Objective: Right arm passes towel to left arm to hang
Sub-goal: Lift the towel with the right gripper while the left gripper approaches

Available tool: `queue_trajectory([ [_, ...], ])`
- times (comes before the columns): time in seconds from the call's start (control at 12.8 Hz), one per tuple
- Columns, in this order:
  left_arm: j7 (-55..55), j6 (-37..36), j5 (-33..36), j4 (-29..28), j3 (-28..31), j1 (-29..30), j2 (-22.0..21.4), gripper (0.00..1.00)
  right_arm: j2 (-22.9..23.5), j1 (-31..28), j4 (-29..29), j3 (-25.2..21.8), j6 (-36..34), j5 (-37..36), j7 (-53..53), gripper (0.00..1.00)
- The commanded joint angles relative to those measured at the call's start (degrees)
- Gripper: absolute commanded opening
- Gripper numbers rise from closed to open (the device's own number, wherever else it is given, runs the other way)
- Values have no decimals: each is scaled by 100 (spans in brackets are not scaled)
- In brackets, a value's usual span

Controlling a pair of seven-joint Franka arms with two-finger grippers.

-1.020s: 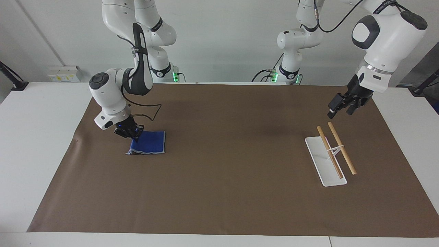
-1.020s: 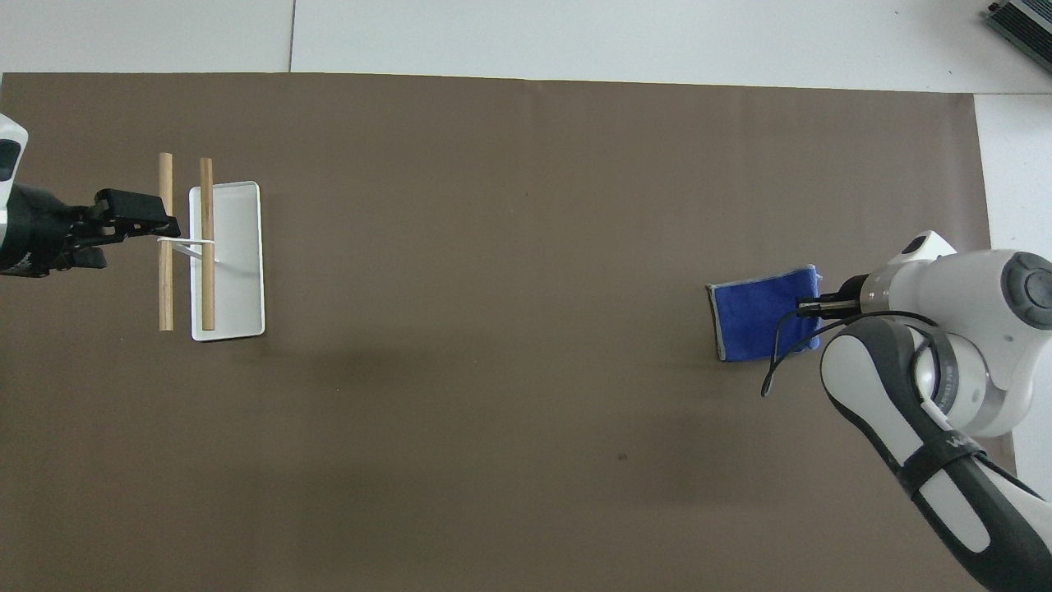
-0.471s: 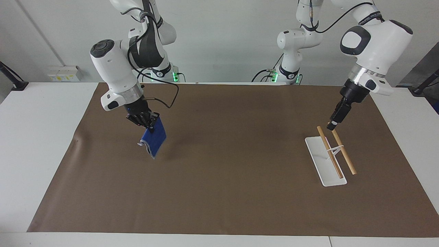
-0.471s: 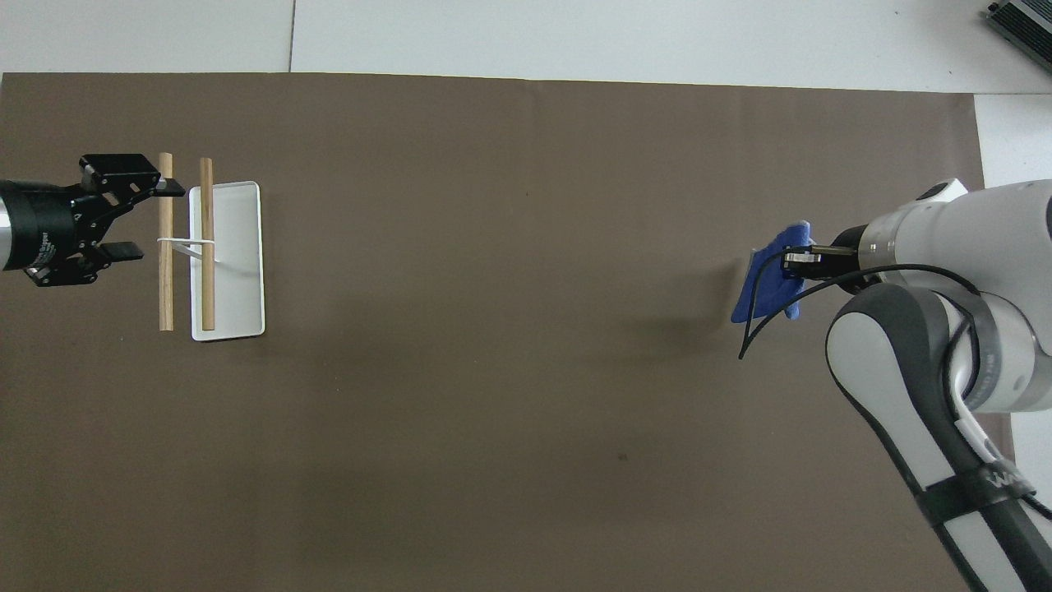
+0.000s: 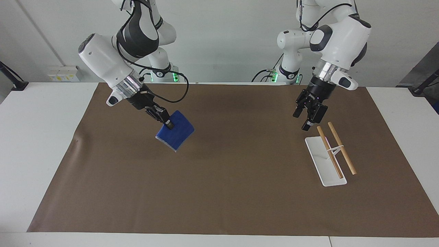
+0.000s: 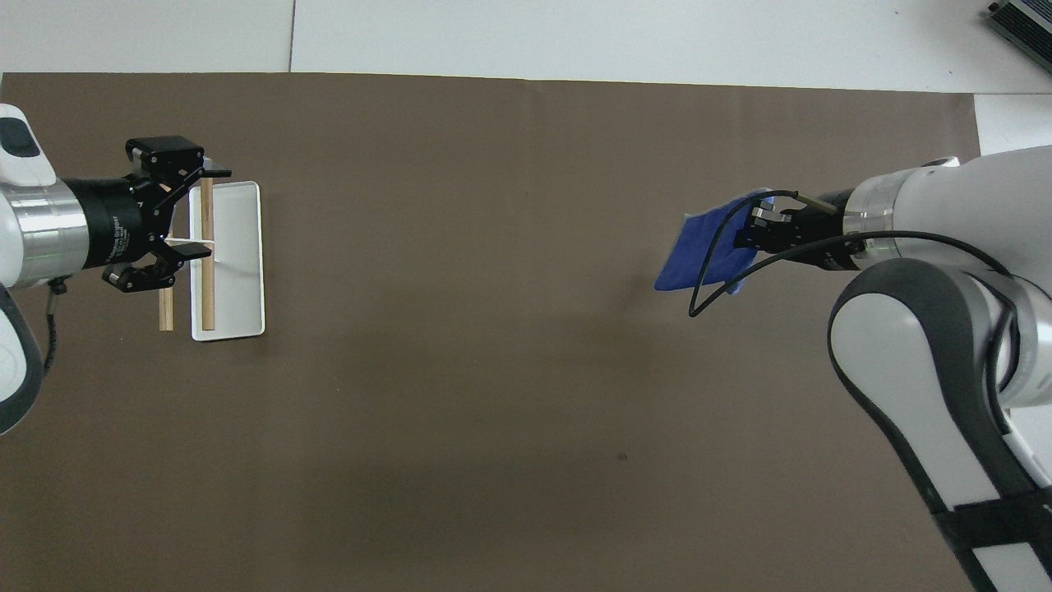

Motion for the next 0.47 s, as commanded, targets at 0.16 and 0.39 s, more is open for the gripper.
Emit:
queue_trajectory([
  [0.16,-712,504,-64,-274,-533,4,-124,100,185,231,-17,23,478,1262,1323,0],
  [0.39,-1337,1208,-64,-282,-1007,-4,-45,100,290,811,-219,23,1075,2183,1614,0],
])
